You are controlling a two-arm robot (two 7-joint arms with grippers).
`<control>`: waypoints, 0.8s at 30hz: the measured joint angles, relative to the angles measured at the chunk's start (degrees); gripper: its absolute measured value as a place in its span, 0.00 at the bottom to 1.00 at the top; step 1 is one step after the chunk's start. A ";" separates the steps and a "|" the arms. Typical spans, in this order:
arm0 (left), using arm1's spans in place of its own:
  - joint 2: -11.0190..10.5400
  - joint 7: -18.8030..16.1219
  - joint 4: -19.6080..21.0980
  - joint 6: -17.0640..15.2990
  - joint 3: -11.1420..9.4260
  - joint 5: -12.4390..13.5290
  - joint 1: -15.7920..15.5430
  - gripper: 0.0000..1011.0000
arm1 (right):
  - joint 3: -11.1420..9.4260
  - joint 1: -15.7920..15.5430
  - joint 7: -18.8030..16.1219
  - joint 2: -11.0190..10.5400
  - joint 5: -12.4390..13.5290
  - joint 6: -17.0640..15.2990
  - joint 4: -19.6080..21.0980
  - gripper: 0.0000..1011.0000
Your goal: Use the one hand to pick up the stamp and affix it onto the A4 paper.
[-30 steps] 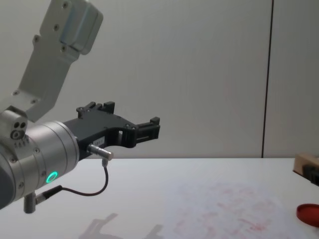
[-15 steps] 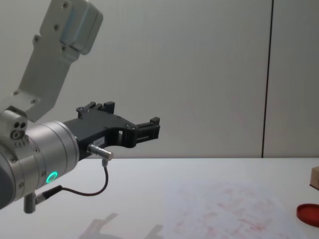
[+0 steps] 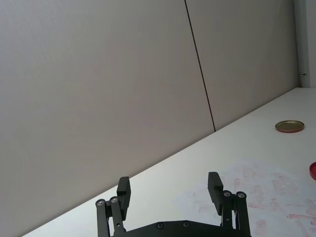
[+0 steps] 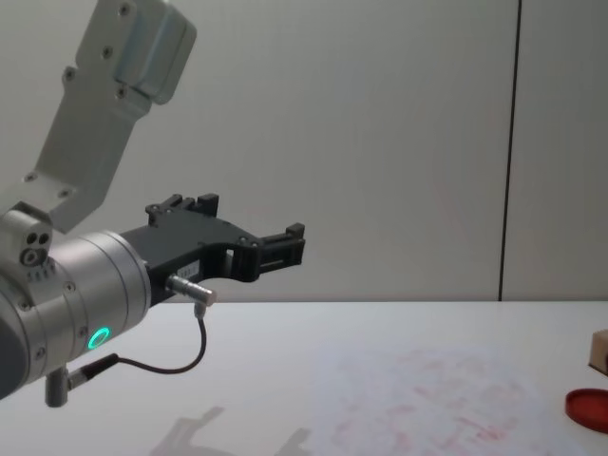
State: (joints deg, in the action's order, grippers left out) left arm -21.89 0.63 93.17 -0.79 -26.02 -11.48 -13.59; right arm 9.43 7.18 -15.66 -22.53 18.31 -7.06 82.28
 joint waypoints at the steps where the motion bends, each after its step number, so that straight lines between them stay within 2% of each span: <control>1: 0.00 0.00 0.00 0.00 0.00 0.00 0.00 0.98 | 0.01 0.04 -0.01 0.03 0.00 -0.04 -0.07 0.22; 16: 0.00 0.00 0.00 0.00 0.00 0.00 0.00 0.98 | 0.60 1.13 -0.18 0.78 -0.82 -1.29 -2.69 0.23; 19: 0.00 0.00 0.00 0.00 0.00 0.00 0.00 0.98 | 0.68 1.35 -0.29 0.91 -0.95 -1.41 -3.09 0.30; 24: 0.00 0.00 0.00 0.00 0.00 0.00 0.00 0.98 | 0.82 1.65 -0.43 1.10 -1.07 -1.48 -3.50 0.49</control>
State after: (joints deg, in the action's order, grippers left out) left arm -21.89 0.63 93.18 -0.79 -26.03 -11.48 -13.59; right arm 10.25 8.83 -16.08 -21.43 17.24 -8.54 78.78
